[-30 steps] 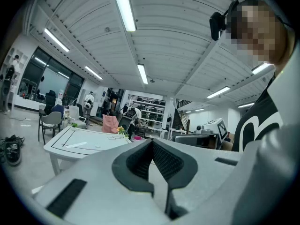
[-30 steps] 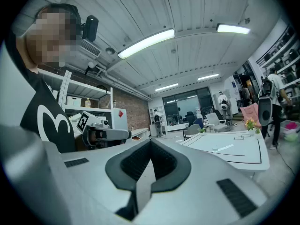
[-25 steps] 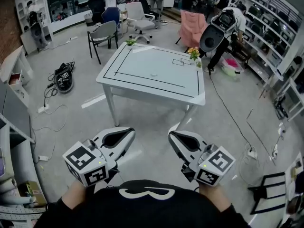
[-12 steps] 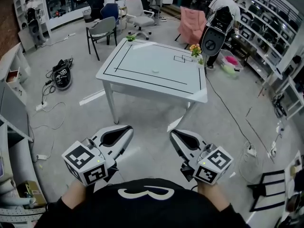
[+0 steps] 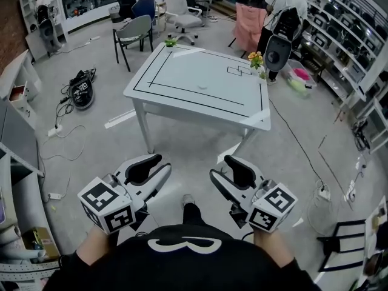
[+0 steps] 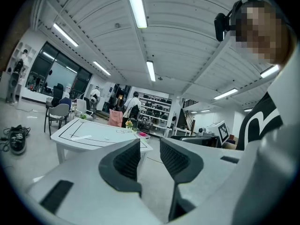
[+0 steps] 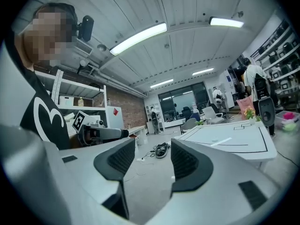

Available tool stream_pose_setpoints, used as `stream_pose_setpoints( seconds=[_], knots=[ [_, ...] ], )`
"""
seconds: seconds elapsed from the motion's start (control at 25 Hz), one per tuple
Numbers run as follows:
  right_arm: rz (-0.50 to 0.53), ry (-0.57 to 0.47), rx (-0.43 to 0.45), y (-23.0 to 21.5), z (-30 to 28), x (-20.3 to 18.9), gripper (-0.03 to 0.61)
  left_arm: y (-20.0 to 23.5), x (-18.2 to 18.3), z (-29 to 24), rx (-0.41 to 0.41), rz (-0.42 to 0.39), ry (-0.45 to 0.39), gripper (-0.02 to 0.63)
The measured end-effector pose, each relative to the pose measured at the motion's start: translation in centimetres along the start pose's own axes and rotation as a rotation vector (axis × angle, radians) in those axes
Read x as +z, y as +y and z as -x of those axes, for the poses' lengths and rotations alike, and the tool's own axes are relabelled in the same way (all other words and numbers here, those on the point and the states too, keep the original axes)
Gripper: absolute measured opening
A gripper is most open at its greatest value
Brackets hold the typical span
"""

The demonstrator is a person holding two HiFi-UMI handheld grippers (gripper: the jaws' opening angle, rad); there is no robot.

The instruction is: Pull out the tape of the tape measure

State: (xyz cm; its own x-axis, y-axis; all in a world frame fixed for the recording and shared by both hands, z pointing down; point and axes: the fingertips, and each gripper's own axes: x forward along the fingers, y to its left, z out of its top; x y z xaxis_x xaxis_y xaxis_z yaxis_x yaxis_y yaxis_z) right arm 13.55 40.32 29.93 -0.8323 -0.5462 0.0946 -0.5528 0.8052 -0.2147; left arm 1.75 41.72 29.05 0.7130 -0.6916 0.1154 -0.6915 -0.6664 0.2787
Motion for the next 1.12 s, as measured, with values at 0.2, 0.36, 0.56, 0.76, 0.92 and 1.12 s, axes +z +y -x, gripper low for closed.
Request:
stream_pose_setpoints(
  seconds=[0.2,0.36,0.56,0.76,0.92,1.12],
  knots=[
    [0.0,0.019,0.013,-3.3,-2.6,-0.2,0.241,2.9,-0.5,-2.1,0.019,0.045,0.012,0.173],
    [-0.008,0.043,0.021,-7.3,-5.6,0.0,0.25,6.3,-0.1,-5.0,0.051,0.064,0.028,0.199],
    [-0.014,0.066,0.013,-13.9,-9.6,0.9,0.27,11.8,1.2,-9.8,0.103,0.075,0.052,0.227],
    [-0.022,0.086,0.004,-21.4,-13.4,1.7,0.273,17.0,2.0,-16.2,0.108,0.061,0.083,0.247],
    [-0.031,0.097,-0.005,-26.6,-15.8,2.1,0.274,20.5,2.8,-21.1,0.098,0.07,0.1,0.249],
    [-0.013,0.113,-0.019,-31.2,-18.4,1.9,0.274,24.1,3.0,-25.2,0.102,0.061,0.107,0.249]
  ],
)
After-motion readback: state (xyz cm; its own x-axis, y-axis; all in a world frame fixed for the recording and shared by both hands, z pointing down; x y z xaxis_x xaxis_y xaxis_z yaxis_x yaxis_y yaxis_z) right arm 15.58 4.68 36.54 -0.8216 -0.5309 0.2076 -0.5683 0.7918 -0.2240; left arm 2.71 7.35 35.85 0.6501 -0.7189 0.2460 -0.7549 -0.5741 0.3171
